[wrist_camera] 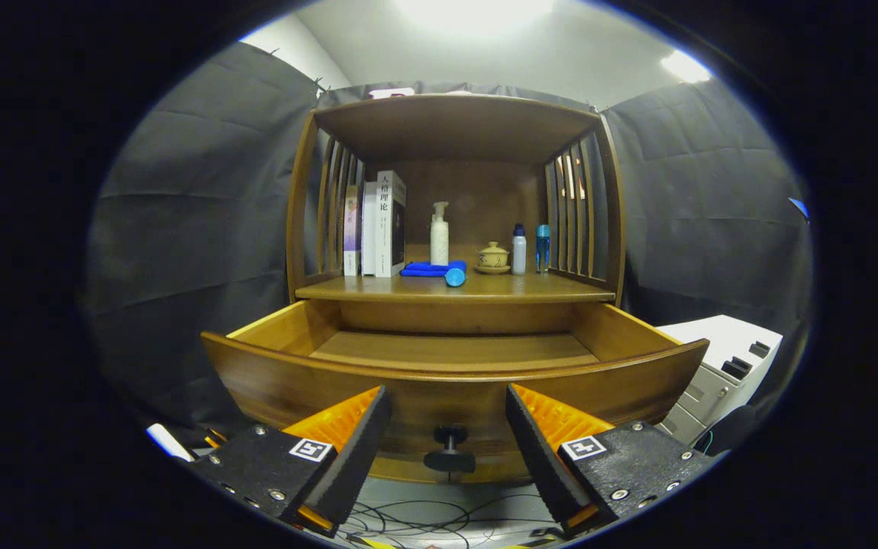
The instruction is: Pull open the drawer, take out the items inside it, and place them on the countertop above the cabinet.
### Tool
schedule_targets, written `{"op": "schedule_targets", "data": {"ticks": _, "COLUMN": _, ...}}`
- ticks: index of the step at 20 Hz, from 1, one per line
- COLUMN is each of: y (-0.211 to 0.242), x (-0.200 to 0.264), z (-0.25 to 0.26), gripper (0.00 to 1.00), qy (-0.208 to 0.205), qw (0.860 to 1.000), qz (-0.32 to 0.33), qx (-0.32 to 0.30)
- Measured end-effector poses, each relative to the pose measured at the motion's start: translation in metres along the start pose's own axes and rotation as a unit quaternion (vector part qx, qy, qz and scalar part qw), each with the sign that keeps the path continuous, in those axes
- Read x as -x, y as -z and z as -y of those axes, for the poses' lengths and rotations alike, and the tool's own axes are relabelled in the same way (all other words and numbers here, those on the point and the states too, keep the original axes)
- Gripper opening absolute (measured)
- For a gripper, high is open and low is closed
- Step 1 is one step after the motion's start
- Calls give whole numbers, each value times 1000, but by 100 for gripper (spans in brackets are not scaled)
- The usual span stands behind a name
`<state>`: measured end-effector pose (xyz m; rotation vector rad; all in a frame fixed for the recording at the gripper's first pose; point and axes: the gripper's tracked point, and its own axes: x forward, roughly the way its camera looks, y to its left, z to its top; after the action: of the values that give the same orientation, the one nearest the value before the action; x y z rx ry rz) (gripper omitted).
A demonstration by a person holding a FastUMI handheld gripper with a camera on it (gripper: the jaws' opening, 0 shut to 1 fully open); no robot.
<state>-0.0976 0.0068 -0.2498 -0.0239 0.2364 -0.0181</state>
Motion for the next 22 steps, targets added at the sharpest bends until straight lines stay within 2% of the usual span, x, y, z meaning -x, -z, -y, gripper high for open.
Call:
{"op": "schedule_targets", "data": {"ticks": 8, "y": 15, "x": -17, "z": 9, "gripper": 94, "qy": 27, "qw": 999, "qz": -25, "qx": 6}}
{"op": "schedule_targets", "data": {"ticks": 14, "y": 15, "x": -19, "z": 8, "gripper": 94, "qy": 24, "qw": 999, "qz": -23, "qx": -1}}
{"op": "schedule_targets", "data": {"ticks": 22, "y": 17, "x": -31, "z": 12, "gripper": 93, "qy": 5, "qw": 998, "qz": -32, "qx": -47}}
